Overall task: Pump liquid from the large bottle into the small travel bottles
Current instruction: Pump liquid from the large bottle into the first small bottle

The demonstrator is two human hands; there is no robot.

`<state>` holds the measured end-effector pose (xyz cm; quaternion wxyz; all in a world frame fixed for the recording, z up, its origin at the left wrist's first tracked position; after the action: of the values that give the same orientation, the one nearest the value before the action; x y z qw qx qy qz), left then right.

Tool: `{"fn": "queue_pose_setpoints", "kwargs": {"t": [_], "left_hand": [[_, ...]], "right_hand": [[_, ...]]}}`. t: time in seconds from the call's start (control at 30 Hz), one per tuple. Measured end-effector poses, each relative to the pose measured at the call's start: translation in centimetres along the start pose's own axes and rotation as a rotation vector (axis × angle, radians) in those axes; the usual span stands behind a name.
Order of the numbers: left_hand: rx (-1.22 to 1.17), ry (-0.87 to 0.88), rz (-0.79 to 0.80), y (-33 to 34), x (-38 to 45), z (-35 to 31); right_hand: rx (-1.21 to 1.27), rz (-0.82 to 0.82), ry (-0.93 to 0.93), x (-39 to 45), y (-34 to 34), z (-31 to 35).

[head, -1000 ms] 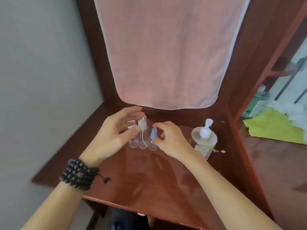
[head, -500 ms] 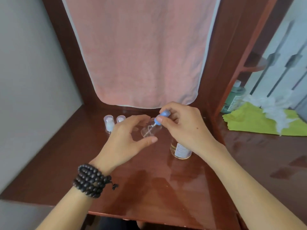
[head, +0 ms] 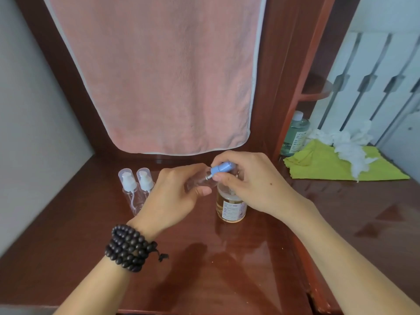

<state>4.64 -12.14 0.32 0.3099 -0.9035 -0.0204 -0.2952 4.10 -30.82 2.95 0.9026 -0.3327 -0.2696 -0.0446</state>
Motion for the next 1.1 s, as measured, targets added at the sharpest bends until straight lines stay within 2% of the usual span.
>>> {"fn": "queue_pose_setpoints", "kwargs": {"t": [0.1,0.17,0.23,0.3,0.43,0.5,0.57,0.67,0.77,0.93,1.0,1.1], "left_hand": [[0.016,-0.013,-0.001,-0.1,-0.1,-0.1],[0.032,-0.01,-0.04,-0.3,0.1,-0.4],[0.051,0.007,-0.05,-0.5,0.2,-0.7],[0.076,0.008,-0.047,-0.6,0.1,-0.9],[0.078,-0.025,-0.066,-0.4,-0.2,-1.2],[0.071,-0.007,-0.064,-0.3,-0.2,-1.4],[0.07,0.002,-0.051,-0.2,-0.2,-1.5],[0.052,-0.026,-0.056,-0.2,-0.2,-1.4],[0.06,-0.024,-0.052,-0.3,-0.3,-1.2],[0.083,-0.055,-0.043,-0.5,-0.4,-0.5],[0.076,-0.106,-0.052,-0.8,-0.5,0.2],[0.014,-0.22,-0.159,-1.7,-1.1,1.2]], "right_hand": [[-0.047,0.107,-0.096,0.0,-0.5,0.3],[-0.035,0.153,-0.025,-0.2,-0.7,0.6],[-0.049,0.106,0.106,-0.3,-0.8,0.8],[-0.077,0.07,0.116,-0.4,-0.9,0.4],[-0.082,0.24,0.049,-0.9,-1.5,0.7],[-0.077,0.207,0.127,-0.8,-1.6,0.6],[-0.072,0.127,0.101,-0.8,-1.5,0.5],[-0.1,0.196,0.019,-0.8,-1.5,0.7],[-0.058,0.146,0.218,-0.7,-1.3,0.7],[-0.071,-0.001,0.056,-0.6,-1.5,0.7],[-0.072,-0.018,0.051,-0.6,-2.5,0.6],[-0.043,-0.023,0.119,-0.8,-3.8,0.3]]}}
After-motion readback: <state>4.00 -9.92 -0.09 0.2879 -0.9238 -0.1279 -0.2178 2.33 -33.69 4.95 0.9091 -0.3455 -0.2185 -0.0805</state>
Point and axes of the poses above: each hand's wrist, its own x-axis towards the middle knuckle, its own y-axis out of the palm, z = x × y, the point moved 2 cm from there along x, towards the middle knuckle, and after that the axes turned 14 degrees about -z, right-handed, at the moved point
